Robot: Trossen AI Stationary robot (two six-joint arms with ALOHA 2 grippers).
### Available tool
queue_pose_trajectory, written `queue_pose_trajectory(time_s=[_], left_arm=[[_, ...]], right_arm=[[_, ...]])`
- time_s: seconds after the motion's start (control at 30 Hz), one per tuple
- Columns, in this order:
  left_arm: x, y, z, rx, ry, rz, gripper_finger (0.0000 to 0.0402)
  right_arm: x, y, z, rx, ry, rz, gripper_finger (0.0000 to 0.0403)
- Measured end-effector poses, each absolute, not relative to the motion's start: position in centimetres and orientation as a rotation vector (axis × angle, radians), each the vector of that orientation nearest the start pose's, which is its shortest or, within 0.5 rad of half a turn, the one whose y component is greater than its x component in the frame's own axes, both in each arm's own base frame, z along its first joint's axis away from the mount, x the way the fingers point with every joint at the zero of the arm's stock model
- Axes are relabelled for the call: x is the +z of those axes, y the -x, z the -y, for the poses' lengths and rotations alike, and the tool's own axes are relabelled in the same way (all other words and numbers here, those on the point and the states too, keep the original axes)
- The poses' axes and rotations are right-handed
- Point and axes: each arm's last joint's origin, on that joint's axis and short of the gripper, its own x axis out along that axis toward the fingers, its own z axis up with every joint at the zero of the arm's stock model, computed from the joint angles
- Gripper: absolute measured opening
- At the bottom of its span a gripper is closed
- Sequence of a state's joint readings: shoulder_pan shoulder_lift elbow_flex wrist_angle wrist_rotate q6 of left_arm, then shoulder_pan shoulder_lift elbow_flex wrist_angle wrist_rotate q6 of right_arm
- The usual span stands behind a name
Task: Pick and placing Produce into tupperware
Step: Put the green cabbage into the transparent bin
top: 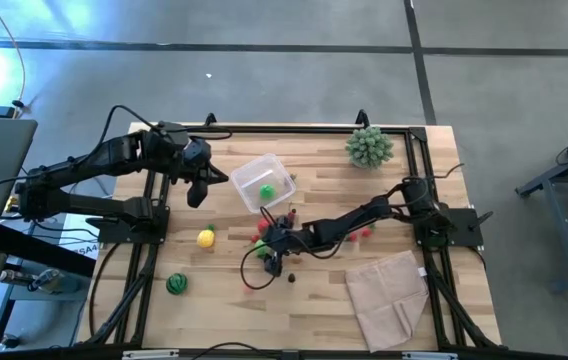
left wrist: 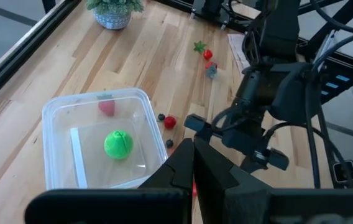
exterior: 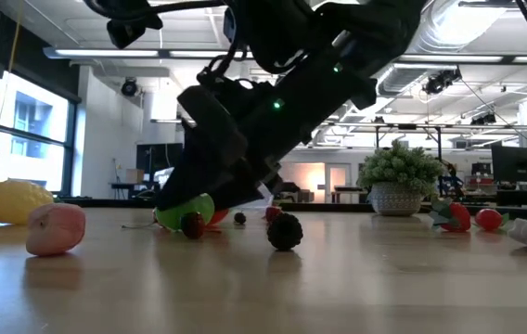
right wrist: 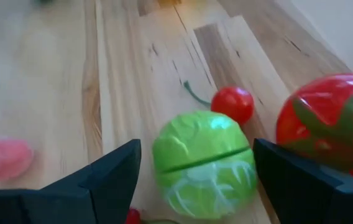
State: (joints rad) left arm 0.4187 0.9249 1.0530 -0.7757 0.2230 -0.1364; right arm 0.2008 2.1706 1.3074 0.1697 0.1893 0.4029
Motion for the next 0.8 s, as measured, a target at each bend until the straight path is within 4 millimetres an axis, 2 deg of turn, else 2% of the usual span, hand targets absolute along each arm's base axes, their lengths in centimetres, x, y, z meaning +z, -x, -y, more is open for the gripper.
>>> queue_pose_trajectory(time_s=[0.3, 0.8], left_arm=[[34.74, -16.09, -6.46, 0.231, 0.335, -0.601, 0.0001], [34.74, -16.09, -6.45, 0.231, 0.335, -0.600, 0.0001]], right_arm=[[11.17, -44.08, -8.21, -0.127, -0.242, -0.680, 0.0296], [11.10, -44.00, -8.21, -0.125, -0.241, -0.692, 0.0227]])
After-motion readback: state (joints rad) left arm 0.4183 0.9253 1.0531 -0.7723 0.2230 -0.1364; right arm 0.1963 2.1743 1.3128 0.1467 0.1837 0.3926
